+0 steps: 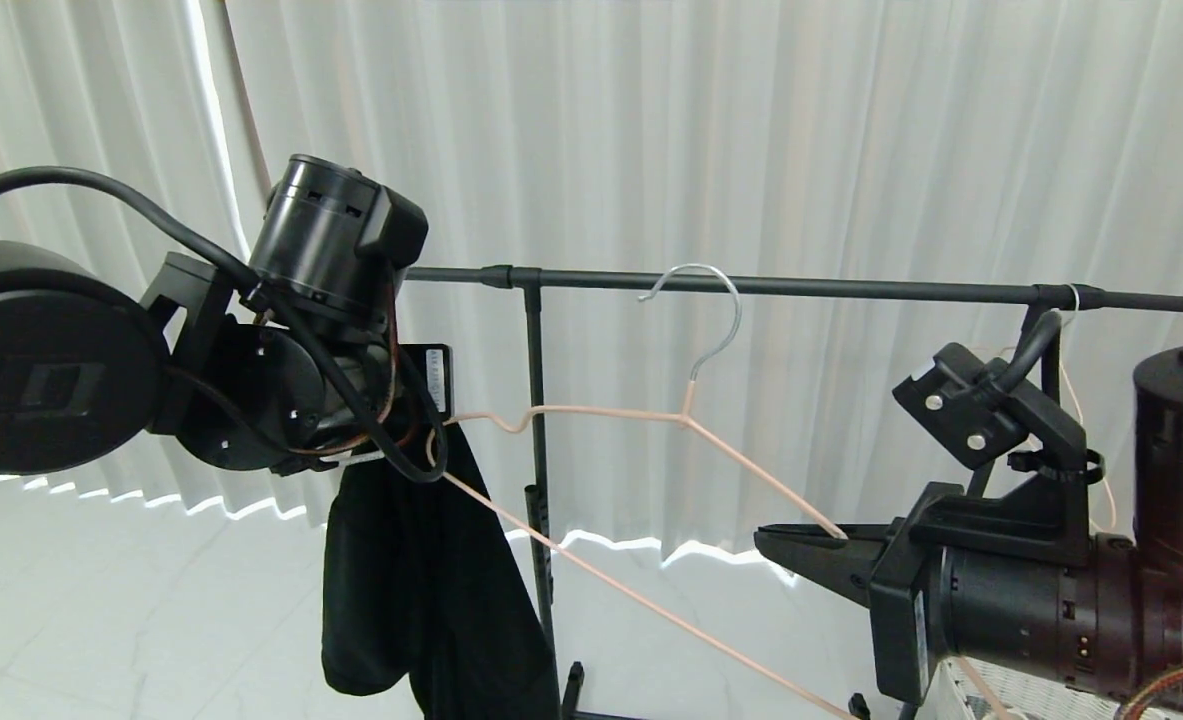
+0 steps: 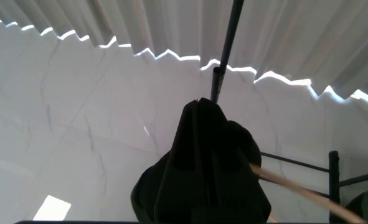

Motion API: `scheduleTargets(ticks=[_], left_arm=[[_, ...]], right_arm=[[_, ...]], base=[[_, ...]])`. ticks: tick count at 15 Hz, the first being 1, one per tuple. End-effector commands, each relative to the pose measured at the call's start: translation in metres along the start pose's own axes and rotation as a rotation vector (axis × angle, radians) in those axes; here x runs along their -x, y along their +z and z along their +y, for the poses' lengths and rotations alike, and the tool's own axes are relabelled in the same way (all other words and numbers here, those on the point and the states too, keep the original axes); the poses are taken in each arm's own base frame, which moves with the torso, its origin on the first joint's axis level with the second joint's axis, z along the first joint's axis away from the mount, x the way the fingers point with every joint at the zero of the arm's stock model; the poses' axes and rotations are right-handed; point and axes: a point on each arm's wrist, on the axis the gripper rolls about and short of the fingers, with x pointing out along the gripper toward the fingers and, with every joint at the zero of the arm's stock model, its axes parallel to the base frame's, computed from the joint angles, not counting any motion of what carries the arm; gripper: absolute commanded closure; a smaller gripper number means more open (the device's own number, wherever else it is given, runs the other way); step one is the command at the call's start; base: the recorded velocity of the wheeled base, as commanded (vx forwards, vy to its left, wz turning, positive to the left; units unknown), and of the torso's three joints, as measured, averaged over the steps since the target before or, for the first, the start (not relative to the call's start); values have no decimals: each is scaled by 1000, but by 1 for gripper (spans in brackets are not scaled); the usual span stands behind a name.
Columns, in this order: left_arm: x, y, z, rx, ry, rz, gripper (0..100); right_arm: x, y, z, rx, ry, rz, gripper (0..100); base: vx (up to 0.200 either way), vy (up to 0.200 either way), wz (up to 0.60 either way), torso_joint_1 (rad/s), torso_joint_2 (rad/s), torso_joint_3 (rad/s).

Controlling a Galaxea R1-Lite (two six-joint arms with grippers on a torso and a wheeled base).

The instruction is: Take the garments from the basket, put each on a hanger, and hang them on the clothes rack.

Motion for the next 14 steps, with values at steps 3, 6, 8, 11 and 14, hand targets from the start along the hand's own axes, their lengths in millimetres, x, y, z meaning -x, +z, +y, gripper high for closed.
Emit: scheduleTargets(ticks=[3,6,8,11,14], left_arm=[[-3,-3,-1,-10,30,3,100],[5,-3,-7,-24,-3,-7,100],[8,-4,-11,-33,-18,-10,100],[6,-4,-8,-54,-7,-7,100],[4,-1,-3,-75,4,-9,100]], right_arm=[[2,2,-1,-1,-35,-25,100],[0,4,0,2,-28,-40,100],[-2,6,1,2,-18,-59,100],[6,7,2,4,-10,-71,100],[21,6,2,5,8,-50,100]], base=[[0,0,0,0,0,0],[0,0,0,0,0,0],[0,0,0,0,0,0],[0,0,0,0,0,0],[0,0,0,0,0,0]])
